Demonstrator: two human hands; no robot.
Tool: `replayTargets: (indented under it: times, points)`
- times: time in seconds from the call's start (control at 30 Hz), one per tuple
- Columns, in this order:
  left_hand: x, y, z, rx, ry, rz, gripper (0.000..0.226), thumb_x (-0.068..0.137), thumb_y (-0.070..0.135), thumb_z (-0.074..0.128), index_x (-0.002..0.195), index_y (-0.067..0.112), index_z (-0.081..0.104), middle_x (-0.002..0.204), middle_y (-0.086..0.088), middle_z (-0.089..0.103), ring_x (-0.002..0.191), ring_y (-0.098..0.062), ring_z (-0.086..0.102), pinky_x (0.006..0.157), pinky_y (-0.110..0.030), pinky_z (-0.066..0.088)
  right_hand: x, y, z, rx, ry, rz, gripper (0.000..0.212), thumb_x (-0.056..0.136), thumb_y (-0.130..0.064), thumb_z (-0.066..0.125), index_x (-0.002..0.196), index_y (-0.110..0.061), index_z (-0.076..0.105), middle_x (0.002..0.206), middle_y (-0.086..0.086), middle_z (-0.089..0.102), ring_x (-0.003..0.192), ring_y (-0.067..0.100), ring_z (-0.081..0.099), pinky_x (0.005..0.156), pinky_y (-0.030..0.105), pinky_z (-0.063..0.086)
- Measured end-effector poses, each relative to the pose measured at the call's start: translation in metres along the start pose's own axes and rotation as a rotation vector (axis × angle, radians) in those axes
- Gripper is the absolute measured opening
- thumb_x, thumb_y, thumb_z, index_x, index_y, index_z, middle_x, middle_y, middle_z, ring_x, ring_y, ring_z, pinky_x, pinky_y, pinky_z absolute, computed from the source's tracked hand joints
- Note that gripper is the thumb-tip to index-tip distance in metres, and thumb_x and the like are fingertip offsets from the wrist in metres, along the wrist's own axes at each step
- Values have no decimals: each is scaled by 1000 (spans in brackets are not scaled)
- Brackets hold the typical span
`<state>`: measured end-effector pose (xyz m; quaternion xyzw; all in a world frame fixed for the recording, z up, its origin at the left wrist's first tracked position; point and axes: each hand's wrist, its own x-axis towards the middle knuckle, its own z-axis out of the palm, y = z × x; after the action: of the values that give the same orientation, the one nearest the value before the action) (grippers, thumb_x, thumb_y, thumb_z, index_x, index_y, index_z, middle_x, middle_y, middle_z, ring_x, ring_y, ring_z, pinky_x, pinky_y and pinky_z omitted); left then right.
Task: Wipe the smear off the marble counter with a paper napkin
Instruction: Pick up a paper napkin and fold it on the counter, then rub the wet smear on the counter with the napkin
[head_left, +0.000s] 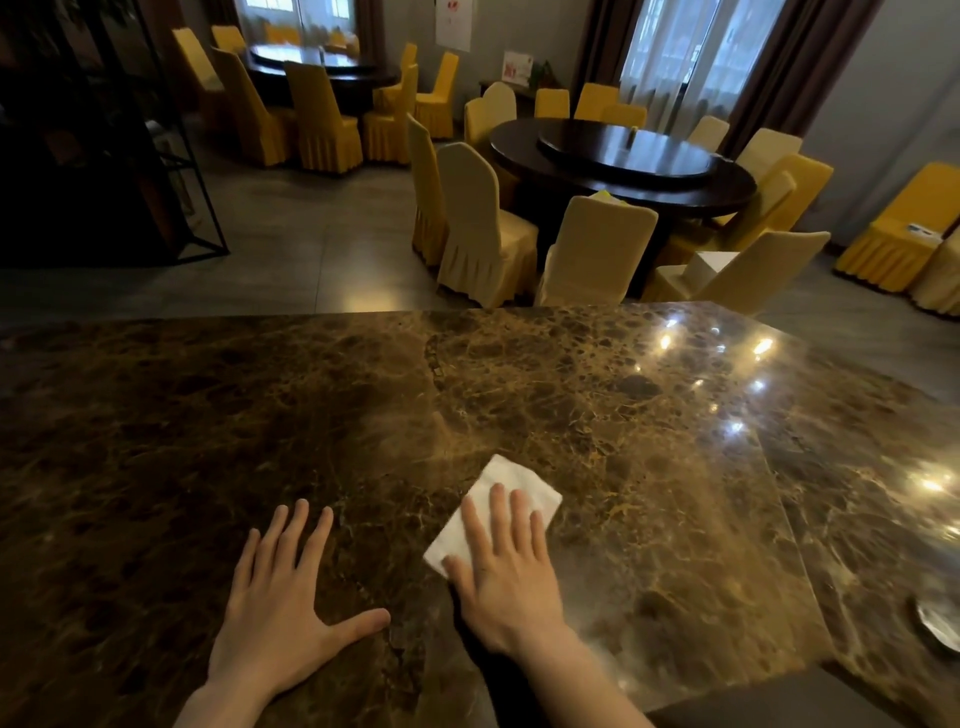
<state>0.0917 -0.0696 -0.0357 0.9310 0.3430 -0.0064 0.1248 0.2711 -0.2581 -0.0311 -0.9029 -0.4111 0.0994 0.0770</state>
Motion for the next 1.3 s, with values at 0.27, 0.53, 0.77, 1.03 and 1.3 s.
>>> replayTargets:
  times: [0.27,0.53,0.77,1.03,1.3]
  points:
    - [0,-1,-1,-10,5,2,140,49,116,20,155,34,-22,167,5,-26,151,-14,-32,129,-47,-14,-7,21,-11,-14,39,12,63,103,-61,10,159,-38,-6,168,2,-20,152,26,-26,125,46,-11]
    - [0,0,0,-2,-2,0,140,50,116,21,156,34,-20,168,5,-25,151,-14,-32,129,-47,-12,-5,1,-20,143,347,-85,13,90,-23,74,103,-20,75,108,-4,72,101,22,63,76,33,54]
    - [-2,3,-6,1,-34,-8,142,48,116,17,154,32,-26,166,4,-32,150,-16,-35,128,-47,-15,21,47,-82,1287,216,415,13,99,-17,67,92,-15,78,87,11,78,72,20,72,66,38,57]
    - [-2,3,-7,1,-35,-11,140,49,116,18,154,33,-26,165,4,-32,150,-15,-35,129,-46,-14,39,64,-70,531,576,363,6,93,-13,67,91,-14,73,88,3,71,82,24,67,69,34,51]
    - [-1,3,-5,-15,-28,-14,140,49,116,20,155,35,-23,166,6,-31,150,-13,-35,128,-45,-15,18,45,-21,189,273,-46,52,103,-18,46,154,-9,38,166,11,20,156,24,9,126,34,14]
